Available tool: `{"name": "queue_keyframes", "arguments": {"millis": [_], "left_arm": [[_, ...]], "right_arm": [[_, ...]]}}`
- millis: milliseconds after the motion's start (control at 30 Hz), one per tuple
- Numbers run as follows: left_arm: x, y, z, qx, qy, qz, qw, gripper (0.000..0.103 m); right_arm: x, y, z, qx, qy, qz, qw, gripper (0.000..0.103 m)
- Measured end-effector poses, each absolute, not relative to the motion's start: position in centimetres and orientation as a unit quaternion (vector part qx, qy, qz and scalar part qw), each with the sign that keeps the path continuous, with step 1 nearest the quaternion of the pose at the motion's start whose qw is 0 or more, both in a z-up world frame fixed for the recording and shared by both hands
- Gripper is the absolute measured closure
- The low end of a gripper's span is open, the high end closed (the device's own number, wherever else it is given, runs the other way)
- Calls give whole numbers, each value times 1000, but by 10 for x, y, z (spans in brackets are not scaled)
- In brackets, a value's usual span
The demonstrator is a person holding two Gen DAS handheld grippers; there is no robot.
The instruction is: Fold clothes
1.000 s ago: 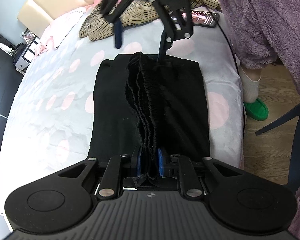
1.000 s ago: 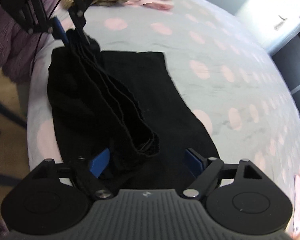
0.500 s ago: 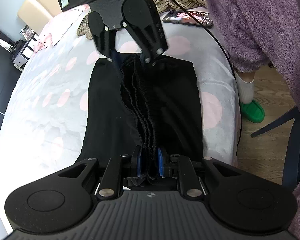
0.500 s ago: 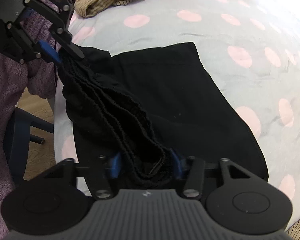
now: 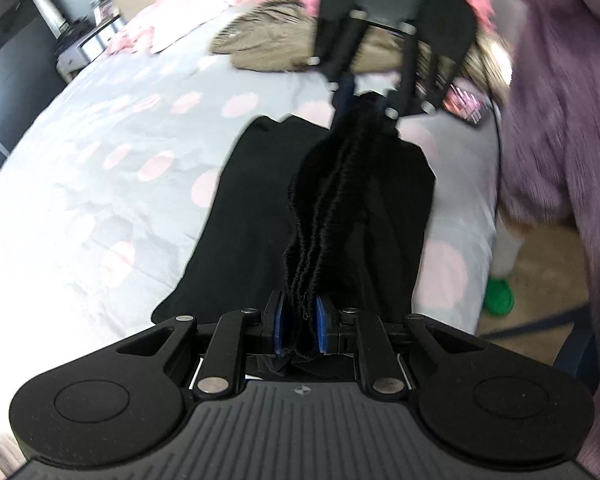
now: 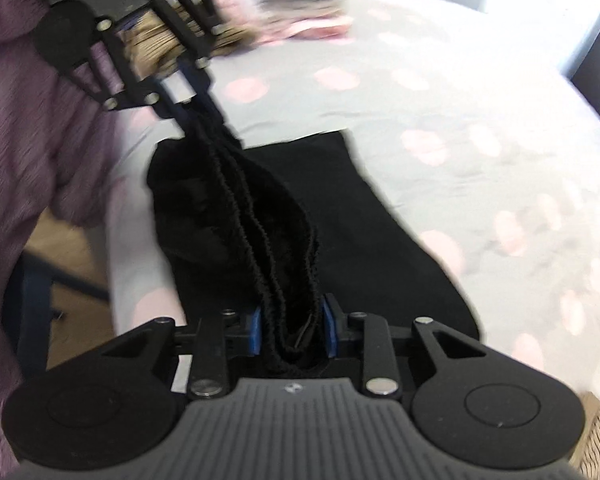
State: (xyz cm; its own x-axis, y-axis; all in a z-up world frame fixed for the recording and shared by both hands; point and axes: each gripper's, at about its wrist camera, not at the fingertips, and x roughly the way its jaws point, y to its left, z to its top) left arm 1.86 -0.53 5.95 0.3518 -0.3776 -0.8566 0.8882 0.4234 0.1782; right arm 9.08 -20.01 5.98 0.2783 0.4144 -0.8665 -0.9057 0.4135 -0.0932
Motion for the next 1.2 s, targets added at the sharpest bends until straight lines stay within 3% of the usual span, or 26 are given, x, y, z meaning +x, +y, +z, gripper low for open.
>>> {"name": "queue_keyframes", "arguments": {"millis": [300,567,800,867,933,1200], "left_arm": [[120,11,42,222,439,-382,783,89],[170,9,-2,204,481,-353,776,86],[182,13,-16,195,488,-325,787,78],[182,15,-14,192,488,-305,795,66],[181,20,-10,182,488,-285,805,62],[156,34,12,161,473,-238,833,62]], "right_arm": [[133,-185,48,-291,413,370,780,72],[174,-171,1,-276,461,337,773,71],[183,-178,-8,-247,473,300,791,55],[182,-187,-3,-225,472,287,802,55],[181,-195,2,-201,470,272,815,47],[157,-223,32,-118,429,210,870,44]]}}
